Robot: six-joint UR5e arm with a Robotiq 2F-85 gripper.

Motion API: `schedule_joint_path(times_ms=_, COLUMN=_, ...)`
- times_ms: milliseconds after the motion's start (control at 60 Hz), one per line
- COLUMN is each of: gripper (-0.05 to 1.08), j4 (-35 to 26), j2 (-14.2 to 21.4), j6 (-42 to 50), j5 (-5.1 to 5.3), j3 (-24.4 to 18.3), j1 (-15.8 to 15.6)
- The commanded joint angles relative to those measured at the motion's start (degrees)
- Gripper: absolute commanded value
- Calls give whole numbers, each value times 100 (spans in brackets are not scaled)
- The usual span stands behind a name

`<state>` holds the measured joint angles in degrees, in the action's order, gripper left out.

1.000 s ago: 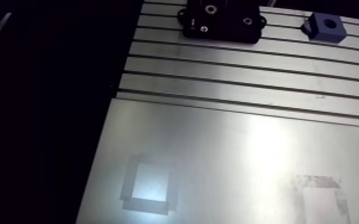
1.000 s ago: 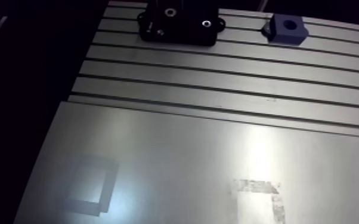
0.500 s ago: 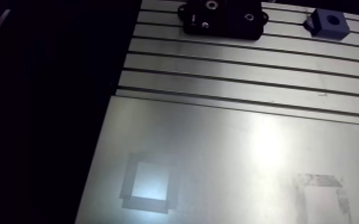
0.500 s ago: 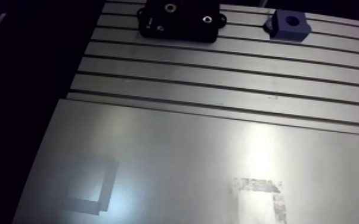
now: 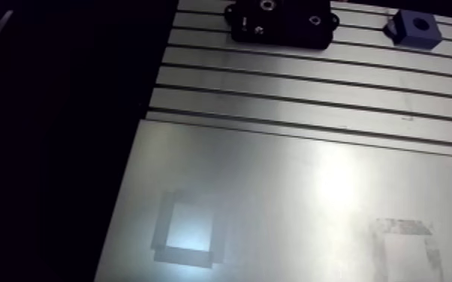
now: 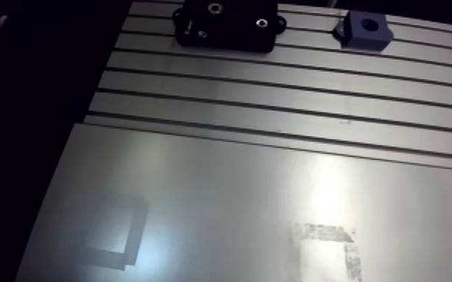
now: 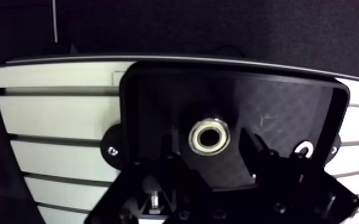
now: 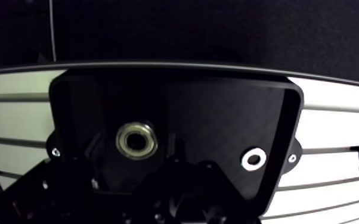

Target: Pick up the bearing and press it into the housing until flush.

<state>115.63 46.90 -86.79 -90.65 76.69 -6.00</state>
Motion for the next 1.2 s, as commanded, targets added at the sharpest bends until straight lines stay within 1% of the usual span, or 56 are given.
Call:
schedule_joint_path(times_ms=17, gripper=46, j4=-1, j2=-2, j6=0, j5=-8, j3=-1, j1=-7)
schedule_joint_path(times_ms=300, gripper=47, j4=7, j2=-27, j6=-9, j5=0, j3=8, j1=-24)
schedule_joint_path(times_ms=450, gripper=47, j4=7, j2=-55, j6=-9, j5=-17, j3=8, j1=-33)
schedule_joint_path(times_ms=1200, gripper=47, j4=8, j2=-28, j6=-18, j5=-18, j3=7, j1=-17)
